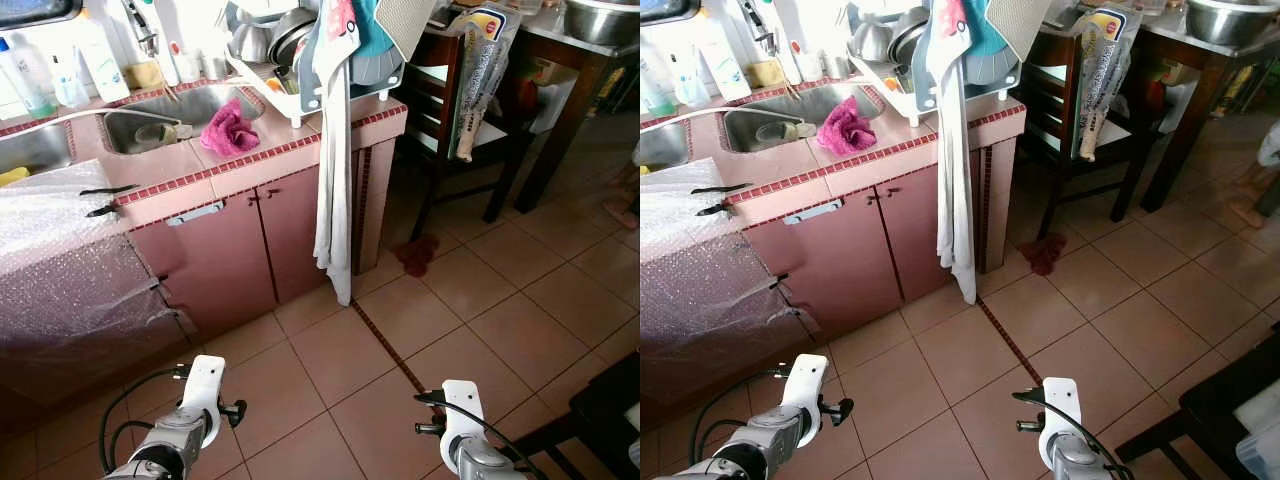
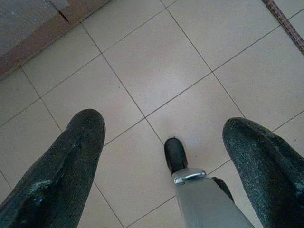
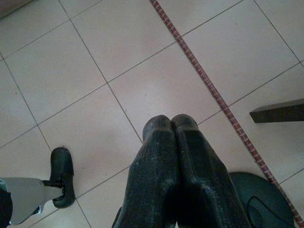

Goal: Kitchen organization

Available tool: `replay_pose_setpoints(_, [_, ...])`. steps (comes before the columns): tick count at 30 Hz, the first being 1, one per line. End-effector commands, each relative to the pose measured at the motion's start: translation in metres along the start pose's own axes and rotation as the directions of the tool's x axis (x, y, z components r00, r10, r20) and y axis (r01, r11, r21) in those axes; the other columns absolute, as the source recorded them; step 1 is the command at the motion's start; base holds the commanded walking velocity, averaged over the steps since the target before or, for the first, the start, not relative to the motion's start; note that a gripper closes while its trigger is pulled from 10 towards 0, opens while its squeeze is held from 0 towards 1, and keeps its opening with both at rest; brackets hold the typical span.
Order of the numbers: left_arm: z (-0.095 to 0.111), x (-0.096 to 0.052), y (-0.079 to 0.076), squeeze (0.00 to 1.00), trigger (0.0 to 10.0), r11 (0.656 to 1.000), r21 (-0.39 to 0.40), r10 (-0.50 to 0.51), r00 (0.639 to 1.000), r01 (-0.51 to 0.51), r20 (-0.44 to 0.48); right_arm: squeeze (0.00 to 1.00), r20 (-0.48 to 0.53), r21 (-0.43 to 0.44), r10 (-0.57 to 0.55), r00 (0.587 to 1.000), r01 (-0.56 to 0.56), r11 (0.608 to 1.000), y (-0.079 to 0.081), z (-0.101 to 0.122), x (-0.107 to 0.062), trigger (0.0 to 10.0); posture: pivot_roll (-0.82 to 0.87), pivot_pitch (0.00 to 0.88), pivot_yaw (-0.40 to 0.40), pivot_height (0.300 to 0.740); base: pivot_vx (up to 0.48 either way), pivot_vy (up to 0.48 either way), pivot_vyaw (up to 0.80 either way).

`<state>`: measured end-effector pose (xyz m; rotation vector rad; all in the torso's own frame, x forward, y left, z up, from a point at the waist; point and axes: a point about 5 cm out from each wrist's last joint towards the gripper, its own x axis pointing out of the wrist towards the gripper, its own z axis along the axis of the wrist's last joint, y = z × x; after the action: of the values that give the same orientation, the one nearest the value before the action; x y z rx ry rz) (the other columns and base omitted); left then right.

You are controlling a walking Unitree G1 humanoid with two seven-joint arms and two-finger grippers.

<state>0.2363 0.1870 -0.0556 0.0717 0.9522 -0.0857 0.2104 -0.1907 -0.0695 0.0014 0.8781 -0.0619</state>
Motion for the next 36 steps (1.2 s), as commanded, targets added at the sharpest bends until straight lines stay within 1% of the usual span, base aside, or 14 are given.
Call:
replay_pose_setpoints(1, [0.0003,-0.0002,0.0016,0.0,10.0,1.0,-0.004,-0.001,1.0,0.001,-0.004,0.0,0.007,0.002,-0.001,1.0,0.001,1.0,-0.0001,0.0031,0.0005,10.0,0.01,0.0,0.05,0.74,0.0,0.0,0.0])
replay_pose_setpoints(7, [-0.0006,-0.0002,0.0008,0.0,10.0,1.0,0.003,-0.006,1.0,0.006,-0.008,0.0,0.007,-0.005,-0.002,1.0,0.002,1.0,-0.0005,0.0032,0.0005,10.0,0.01,0.0,0.05,0.74,0.232,0.0,0.0])
replay_pose_setpoints(28, [-0.0024,-0.0003,0.0014,0.0,10.0,1.0,0.017,-0.002,1.0,0.003,-0.016,0.0,0.001,-0.015,-0.001,1.0,0.001,1.0,0.0002,0.0019,0.0004,10.0,0.01,0.0,0.053,0.74,0.342,0.0,0.0])
replay_pose_setpoints(36, [-0.0028,-0.0005,0.0027,0.0,10.0,1.0,0.023,0.002,1.0,-0.001,-0.018,0.0,-0.002,-0.018,0.002,1.0,-0.002,1.0,0.0011,0.001,0.0003,10.0,0.02,0.0,0.053,0.74,0.337,0.0,-0.63])
